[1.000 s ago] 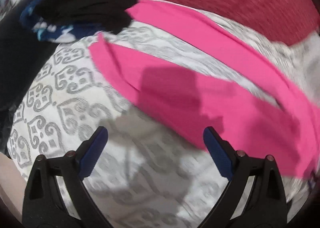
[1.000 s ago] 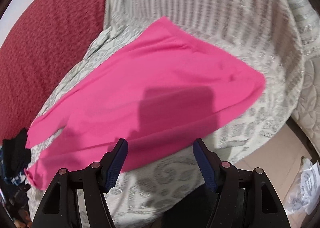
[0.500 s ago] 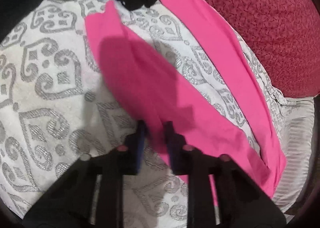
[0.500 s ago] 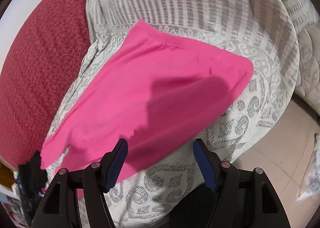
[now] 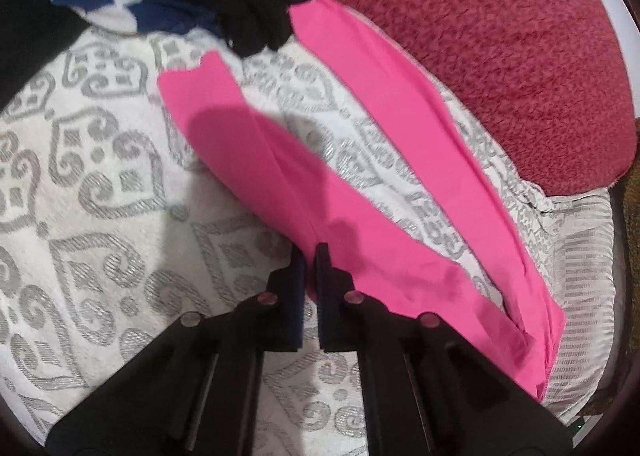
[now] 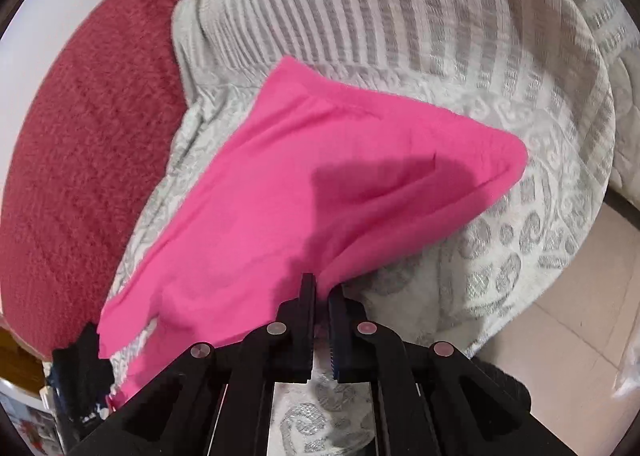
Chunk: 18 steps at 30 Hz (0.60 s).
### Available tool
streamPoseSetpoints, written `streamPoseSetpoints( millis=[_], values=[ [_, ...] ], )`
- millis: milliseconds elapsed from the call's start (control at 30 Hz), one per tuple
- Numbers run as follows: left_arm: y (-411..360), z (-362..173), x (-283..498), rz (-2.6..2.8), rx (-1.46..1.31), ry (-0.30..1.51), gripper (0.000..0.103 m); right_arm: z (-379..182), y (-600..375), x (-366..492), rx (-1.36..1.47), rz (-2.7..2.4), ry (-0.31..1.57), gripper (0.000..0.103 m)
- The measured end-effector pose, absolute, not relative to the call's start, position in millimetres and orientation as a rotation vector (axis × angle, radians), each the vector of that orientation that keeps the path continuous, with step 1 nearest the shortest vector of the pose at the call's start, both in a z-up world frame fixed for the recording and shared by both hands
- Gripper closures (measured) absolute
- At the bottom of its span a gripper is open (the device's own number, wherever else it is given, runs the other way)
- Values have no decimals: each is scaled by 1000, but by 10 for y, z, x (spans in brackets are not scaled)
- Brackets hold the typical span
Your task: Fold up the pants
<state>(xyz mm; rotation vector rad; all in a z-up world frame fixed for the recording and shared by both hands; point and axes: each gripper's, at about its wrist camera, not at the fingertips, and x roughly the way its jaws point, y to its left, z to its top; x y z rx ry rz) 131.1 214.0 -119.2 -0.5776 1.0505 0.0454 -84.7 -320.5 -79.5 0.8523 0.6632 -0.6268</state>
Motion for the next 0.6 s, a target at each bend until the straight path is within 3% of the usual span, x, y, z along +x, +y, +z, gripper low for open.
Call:
streamPoseSetpoints(
  millis=[600],
  values=[
    [2023, -365, 1542, 21, -496, 958, 98, -73, -3154, -557, 700, -568, 553, 99]
  ],
)
